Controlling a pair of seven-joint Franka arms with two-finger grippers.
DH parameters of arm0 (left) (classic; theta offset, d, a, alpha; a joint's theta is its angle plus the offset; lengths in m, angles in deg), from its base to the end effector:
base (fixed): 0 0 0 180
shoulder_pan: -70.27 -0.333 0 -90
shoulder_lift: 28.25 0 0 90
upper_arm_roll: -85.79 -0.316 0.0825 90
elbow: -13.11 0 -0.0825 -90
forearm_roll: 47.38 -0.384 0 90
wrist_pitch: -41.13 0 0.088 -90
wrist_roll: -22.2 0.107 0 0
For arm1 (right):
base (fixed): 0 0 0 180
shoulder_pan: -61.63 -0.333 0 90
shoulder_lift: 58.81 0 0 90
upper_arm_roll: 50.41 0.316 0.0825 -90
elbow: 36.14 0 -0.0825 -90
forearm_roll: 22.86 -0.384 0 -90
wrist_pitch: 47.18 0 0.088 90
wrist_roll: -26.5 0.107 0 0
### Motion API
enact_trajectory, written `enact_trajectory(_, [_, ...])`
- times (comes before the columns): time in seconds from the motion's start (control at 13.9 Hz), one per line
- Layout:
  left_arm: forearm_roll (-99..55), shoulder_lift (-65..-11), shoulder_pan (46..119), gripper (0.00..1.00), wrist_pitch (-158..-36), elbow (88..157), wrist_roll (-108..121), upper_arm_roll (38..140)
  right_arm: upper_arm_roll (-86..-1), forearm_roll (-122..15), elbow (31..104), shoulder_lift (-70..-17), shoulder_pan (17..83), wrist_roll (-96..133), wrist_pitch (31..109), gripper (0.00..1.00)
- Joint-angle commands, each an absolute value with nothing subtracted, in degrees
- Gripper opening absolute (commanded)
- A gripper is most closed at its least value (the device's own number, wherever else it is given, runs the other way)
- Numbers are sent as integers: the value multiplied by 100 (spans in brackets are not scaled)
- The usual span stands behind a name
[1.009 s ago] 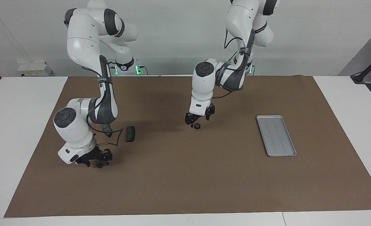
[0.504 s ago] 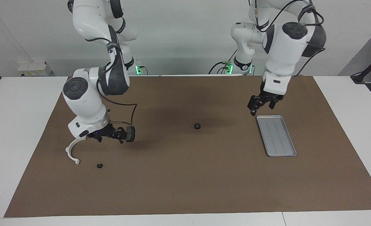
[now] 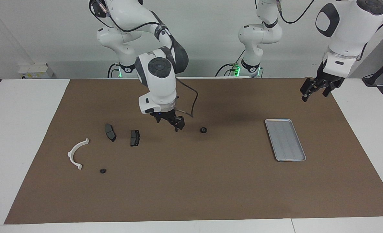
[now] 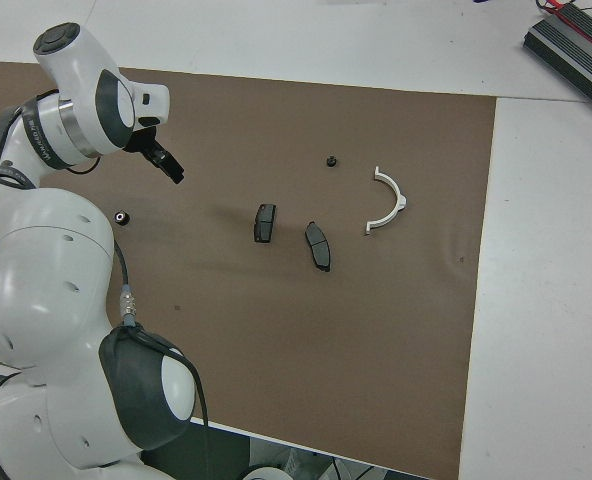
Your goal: Place bearing gear from tray to pile
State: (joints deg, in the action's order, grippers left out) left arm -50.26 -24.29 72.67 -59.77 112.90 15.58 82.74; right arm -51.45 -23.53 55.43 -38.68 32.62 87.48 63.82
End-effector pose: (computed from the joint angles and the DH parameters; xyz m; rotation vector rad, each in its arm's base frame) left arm 0.5479 0.0116 0.5982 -3.0915 -0.1851 -0.1405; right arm 0.5821 0.3115 0.4279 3.0057 -0.8958 -0.0187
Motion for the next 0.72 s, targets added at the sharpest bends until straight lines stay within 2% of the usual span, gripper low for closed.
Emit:
enact_trajectory(0.0, [-5019,-2246,7237,100,-5836,11471,1667,8333,-5164,-2418,6597,-4298,2816,9424,7311,100])
enact_trajectory(0.43, [-4967,-2254,7282,100,-5819,11507,1684,8342,-5164,-2392,6941,-4193,2103,9848,8034,100])
enact_trajectory(0.65, [-4967,-2245,7273,100,-5477,11498,1693,8333,-5173,-2261,6995,-3782,1795,10005,8412,100])
